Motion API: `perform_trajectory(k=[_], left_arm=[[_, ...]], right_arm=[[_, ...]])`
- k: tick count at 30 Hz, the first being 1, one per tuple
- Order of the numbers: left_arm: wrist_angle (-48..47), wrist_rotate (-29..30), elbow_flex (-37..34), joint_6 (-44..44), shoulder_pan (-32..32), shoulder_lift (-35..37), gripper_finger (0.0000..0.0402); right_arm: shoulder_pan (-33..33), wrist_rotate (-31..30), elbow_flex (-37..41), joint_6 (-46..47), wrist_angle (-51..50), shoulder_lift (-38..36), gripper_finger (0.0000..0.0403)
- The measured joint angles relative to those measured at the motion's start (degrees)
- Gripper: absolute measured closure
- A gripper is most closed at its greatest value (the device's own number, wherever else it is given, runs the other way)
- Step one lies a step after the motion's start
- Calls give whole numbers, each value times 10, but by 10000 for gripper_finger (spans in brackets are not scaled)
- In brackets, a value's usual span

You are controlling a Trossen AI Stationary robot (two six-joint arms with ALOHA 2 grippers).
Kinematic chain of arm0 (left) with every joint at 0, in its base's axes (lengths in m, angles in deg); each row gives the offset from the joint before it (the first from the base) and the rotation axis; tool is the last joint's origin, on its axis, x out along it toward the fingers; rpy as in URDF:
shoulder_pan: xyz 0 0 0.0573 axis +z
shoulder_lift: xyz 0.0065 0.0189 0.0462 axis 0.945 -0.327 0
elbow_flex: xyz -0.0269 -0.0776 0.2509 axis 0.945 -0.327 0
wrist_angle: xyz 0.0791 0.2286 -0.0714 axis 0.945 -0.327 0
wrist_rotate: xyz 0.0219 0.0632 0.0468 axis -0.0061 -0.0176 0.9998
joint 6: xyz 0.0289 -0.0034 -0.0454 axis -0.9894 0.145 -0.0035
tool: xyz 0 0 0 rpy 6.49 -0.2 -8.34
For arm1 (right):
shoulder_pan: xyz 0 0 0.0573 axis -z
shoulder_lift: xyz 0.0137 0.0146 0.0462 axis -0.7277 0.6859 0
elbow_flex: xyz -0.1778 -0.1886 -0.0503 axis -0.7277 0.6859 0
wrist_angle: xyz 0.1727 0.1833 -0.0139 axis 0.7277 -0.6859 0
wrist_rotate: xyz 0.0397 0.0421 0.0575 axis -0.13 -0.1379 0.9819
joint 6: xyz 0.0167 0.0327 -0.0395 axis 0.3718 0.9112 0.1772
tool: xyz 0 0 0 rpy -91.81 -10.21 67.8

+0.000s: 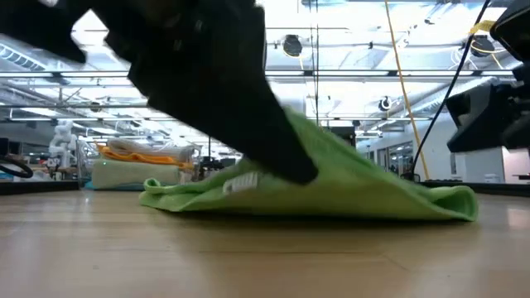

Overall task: Fold microfiber towels
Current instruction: Fold the green microfiber cloth

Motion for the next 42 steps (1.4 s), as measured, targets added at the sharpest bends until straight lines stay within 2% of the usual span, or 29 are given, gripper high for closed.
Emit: perform_trajectory(k=[8, 13, 20, 29, 35, 42], left_arm=[[-41, 31, 0, 36, -13, 20, 395], [-75, 73, 1, 73, -26, 32, 390], [-86, 86, 1, 108, -33, 33, 391], [-104, 140, 2, 130, -44, 51, 390], [-126, 193, 1, 146, -52, 73, 396], [-137, 204, 1, 173, -50, 73, 395]], right_arm=[[-2, 2, -62, -50, 2, 96, 192], [-2, 5, -76, -79, -13, 113, 177], [2, -15, -76, -136, 17, 149, 161], [26, -10, -107, -260, 38, 180, 177], [42, 7, -107, -288, 40, 178, 195], [55, 23, -107, -319, 44, 179, 197]])
